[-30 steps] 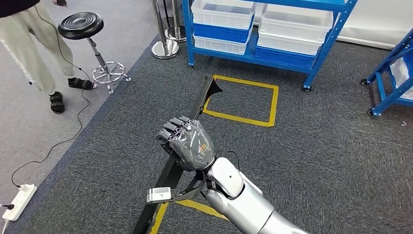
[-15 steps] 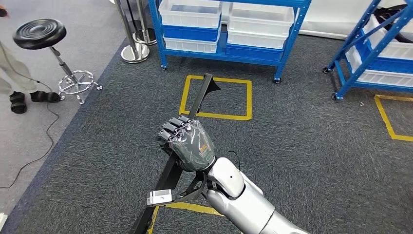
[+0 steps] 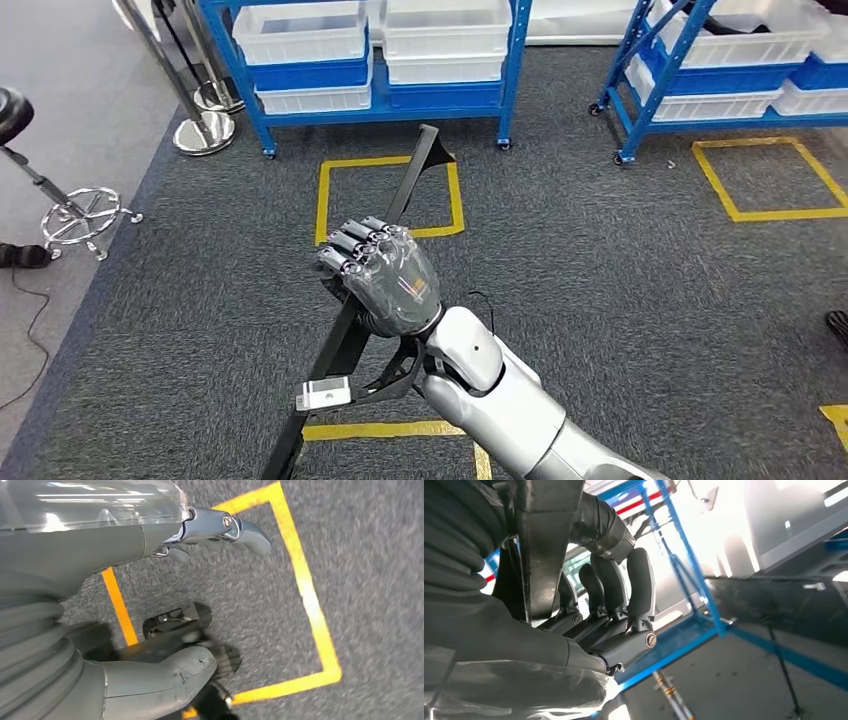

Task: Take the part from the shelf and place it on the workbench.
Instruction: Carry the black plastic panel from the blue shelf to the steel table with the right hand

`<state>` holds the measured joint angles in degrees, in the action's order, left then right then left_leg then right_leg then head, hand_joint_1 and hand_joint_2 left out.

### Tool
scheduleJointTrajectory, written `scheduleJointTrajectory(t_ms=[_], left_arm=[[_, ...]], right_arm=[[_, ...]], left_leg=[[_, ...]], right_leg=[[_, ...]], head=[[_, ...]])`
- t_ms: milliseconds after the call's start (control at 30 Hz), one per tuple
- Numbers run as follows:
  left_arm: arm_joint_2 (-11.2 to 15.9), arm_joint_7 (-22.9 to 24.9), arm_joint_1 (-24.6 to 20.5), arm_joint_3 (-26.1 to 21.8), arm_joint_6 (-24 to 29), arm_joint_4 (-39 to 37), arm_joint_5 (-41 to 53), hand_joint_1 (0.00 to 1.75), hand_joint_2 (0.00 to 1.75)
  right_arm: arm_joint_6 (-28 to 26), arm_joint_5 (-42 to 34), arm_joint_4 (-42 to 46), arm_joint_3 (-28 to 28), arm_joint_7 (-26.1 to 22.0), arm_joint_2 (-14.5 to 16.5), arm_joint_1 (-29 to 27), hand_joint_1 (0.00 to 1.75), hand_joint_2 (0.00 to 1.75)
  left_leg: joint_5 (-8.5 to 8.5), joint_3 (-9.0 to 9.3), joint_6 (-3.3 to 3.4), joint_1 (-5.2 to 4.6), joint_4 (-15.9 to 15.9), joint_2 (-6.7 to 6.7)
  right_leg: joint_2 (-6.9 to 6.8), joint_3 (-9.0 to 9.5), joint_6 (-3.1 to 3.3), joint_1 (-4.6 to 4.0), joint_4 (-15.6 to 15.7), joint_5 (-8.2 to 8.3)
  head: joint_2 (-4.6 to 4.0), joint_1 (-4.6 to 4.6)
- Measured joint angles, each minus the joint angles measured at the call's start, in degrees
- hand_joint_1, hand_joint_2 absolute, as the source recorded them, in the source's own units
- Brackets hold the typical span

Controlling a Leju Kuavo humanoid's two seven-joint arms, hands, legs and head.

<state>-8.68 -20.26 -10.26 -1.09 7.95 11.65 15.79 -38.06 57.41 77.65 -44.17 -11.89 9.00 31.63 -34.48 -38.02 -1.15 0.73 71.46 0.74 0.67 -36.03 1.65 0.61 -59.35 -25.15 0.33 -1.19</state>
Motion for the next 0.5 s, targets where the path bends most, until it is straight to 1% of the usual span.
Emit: scheduleJointTrajectory(t_ms=[33, 67, 100, 133, 167, 200, 233, 267, 300, 333, 367, 400, 433, 467, 500], left_arm=[[0.1, 0.0, 0.3, 0.0, -0.1, 0.0, 0.1, 0.0, 1.75], [0.3, 0.0, 0.6, 0.0, -0.1, 0.0, 0.2, 0.0, 1.75], [0.4, 0.2, 0.7, 0.0, -0.1, 0.0, 0.4, 0.0, 1.75], [0.6, 0.4, 0.8, 0.0, -0.2, 0.0, 0.7, 0.0, 1.75], [0.8, 0.7, 0.8, 0.0, -0.2, 0.0, 1.1, 0.0, 1.75], [1.1, 1.0, 0.9, 0.0, -0.2, 0.0, 1.4, 0.0, 1.75], [1.4, 1.3, 1.0, 0.0, -0.4, 0.0, 1.6, 0.0, 1.75], [1.6, 1.6, 1.1, 0.0, -0.5, 0.0, 1.8, 0.0, 1.75], [1.7, 1.8, 1.2, 0.0, -0.6, 0.0, 2.0, 0.0, 1.75], [1.8, 2.0, 1.2, 0.0, -0.8, 0.0, 2.2, 0.0, 1.75], [1.9, 2.2, 1.2, 0.0, -0.9, 0.0, 2.3, 0.0, 1.75], [2.0, 2.3, 1.3, 0.0, -1.1, 0.0, 2.5, 0.0, 1.75], [2.1, 2.4, 1.4, 0.0, -1.2, 0.0, 2.7, 0.0, 1.75], [2.3, 2.6, 1.5, 0.0, -1.4, 0.0, 2.8, 0.0, 1.75], [2.4, 2.7, 1.7, 0.0, -1.5, 0.0, 3.0, 0.0, 1.75]], right_arm=[[0.0, 0.0, 0.1, 0.0, 0.0, -0.1, -0.1, 1.41, 1.75], [0.0, 0.0, 0.1, 0.0, 0.0, -0.2, -0.1, 1.41, 1.75], [-0.1, 0.0, 0.2, 0.0, 0.0, -0.3, -0.2, 1.41, 1.75], [-0.2, 0.1, 0.4, 0.0, 0.0, -0.3, -0.2, 1.41, 1.75], [-0.3, 0.2, 0.6, 0.0, 0.0, -0.4, -0.2, 1.41, 1.75], [-0.4, 0.3, 0.8, 0.0, 0.0, -0.4, -0.2, 1.41, 1.75], [-0.5, 0.4, 1.0, 0.0, 0.0, -0.4, -0.2, 1.41, 1.75], [-0.7, 0.5, 1.1, 0.0, 0.1, -0.5, -0.3, 1.41, 1.75], [-0.8, 0.6, 1.3, 0.0, 0.2, -0.7, -0.5, 1.41, 1.75], [-0.9, 0.8, 1.6, 0.0, 0.2, -0.8, -0.6, 1.41, 1.75], [-1.0, 1.0, 1.9, 0.0, 0.3, -1.0, -0.7, 1.41, 1.75], [-1.0, 1.2, 2.2, 0.0, 0.4, -1.2, -0.8, 1.41, 1.75], [-1.0, 1.5, 2.5, 0.0, 0.5, -1.3, -0.8, 1.41, 1.75], [-1.1, 1.7, 2.7, 0.0, 0.5, -1.3, -0.8, 1.41, 1.75], [-1.0, 2.1, 2.9, 0.0, 0.6, -1.4, -0.9, 1.41, 1.75]], left_leg=[[-0.37, -1.17, 0.0, 0.0, 2.3, -0.18], [0.35, -1.45, 0.08, -0.01, 2.6, -0.27], [2.14, -0.65, 0.25, 0.0, 0.5, -0.47], [4.46, 0.92, 0.5, 0.0, -3.3, -1.08], [6.09, 2.57, 0.81, 0.08, -7.0, -2.42], [7.19, 3.93, 1.08, 0.14, -10.2, -3.68], [7.56, 4.69, 1.29, 0.13, -12.0, -4.67], [7.37, 4.91, 1.44, 0.1, -12.5, -5.14], [7.52, 5.02, 1.58, 0.0, -12.9, -4.7], [7.76, 5.13, 1.82, 0.13, -13.2, -4.04], [8.03, 5.32, 2.16, 0.25, -13.6, -3.36], [8.31, 5.51, 2.49, 0.37, -14.0, -2.59], [8.49, 5.64, 2.74, 0.45, -14.4, -1.77], [8.52, 5.69, 2.9, 0.29, -14.4, -0.97], [8.5, 5.66, 2.95, 0.19, -14.4, -0.09]], right_leg=[[0.89, -0.01, 0.02, -0.05, -0.1, 0.01], [1.8, -0.01, 0.02, -0.09, -0.1, 0.01], [2.68, 0.01, 0.01, -0.11, -0.2, 0.0], [3.53, 0.04, 0.0, -0.1, -0.3, 0.0], [4.28, -0.01, -0.1, -0.11, -0.4, 0.02], [5.0, -0.15, -0.3, -0.06, -0.5, 0.08], [5.64, -0.39, -0.62, 0.07, -0.5, 0.22], [6.24, -0.65, -1.04, 0.24, -0.4, 0.42], [6.89, -0.84, -1.49, 0.4, -0.3, 0.66], [7.04, -0.94, -1.9, 0.46, -0.2, 0.75], [6.16, -1.16, -2.22, 0.29, -0.6, 0.41], [4.68, -1.77, -2.45, 0.07, -1.9, -0.53], [2.8, -2.94, -2.6, -0.1, -4.5, -2.12], [1.13, -4.56, -2.73, -0.2, -7.9, -3.97], [0.32, -6.26, -2.83, -0.12, -11.4, -5.56]], head=[[0.0, 0.0], [0.0, 0.01], [0.0, 0.01], [0.0, 0.01], [0.0, 0.02], [0.0, 0.02], [0.0, 0.03], [0.0, 0.02], [0.0, 0.02], [0.0, 0.02], [0.0, 0.06], [0.0, 0.12], [0.0, 0.18], [0.0, 0.26], [0.0, 0.26]])
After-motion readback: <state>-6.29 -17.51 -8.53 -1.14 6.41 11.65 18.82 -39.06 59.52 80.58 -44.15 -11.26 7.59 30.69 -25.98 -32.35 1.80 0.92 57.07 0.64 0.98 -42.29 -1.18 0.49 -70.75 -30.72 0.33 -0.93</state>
